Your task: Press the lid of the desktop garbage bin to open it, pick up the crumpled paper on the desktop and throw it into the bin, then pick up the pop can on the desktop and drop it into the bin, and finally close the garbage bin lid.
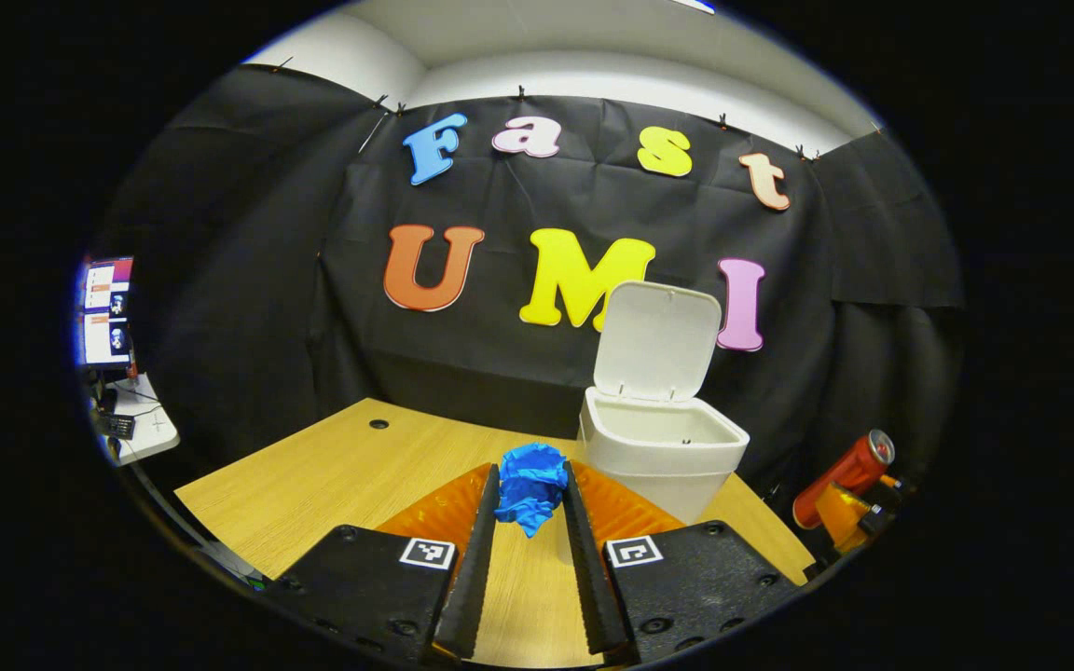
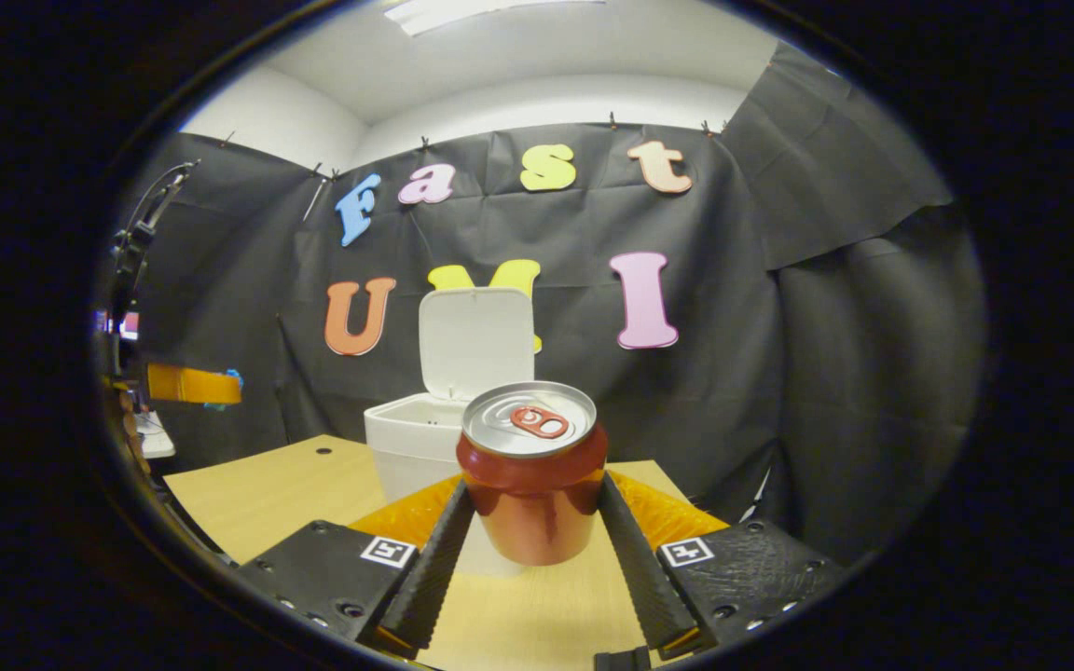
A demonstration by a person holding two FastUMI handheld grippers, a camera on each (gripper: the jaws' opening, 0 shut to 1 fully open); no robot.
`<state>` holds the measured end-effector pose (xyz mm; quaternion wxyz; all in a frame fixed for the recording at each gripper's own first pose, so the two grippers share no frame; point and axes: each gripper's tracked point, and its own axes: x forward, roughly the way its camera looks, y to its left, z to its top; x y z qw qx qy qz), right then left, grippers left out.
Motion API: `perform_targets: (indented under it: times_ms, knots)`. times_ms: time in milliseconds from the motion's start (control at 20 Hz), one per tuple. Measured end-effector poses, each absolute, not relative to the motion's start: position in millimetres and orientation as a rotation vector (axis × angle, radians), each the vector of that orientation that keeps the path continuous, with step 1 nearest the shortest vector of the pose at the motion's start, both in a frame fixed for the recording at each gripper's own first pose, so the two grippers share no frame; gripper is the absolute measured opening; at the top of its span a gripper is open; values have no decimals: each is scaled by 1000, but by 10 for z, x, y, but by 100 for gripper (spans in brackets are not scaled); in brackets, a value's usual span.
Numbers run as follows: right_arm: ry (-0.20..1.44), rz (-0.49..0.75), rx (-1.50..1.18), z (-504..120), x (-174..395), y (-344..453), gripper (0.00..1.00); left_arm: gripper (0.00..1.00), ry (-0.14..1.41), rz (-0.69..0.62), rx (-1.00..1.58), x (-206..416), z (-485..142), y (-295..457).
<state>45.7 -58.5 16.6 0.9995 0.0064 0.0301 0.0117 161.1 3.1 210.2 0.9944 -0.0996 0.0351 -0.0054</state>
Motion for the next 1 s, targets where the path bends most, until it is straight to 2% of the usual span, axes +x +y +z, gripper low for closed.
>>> perform_targets:
  times_ms: [250,600,850,1000]
  knots:
    - [48,53,18,210,407,-695,80,45,30,-83,-204,2268,2474,-406]
    - [51,37,72,152,486,-952,80,45,79,-156,-234,3249,2254,-983]
    - [23,10,44,192,490,-1071,80,45,79,-243,-202,3672,2114,-1391]
    - [25,22,50,164,505,-1066,80,45,84,-279,-187,3704,2060,-1533]
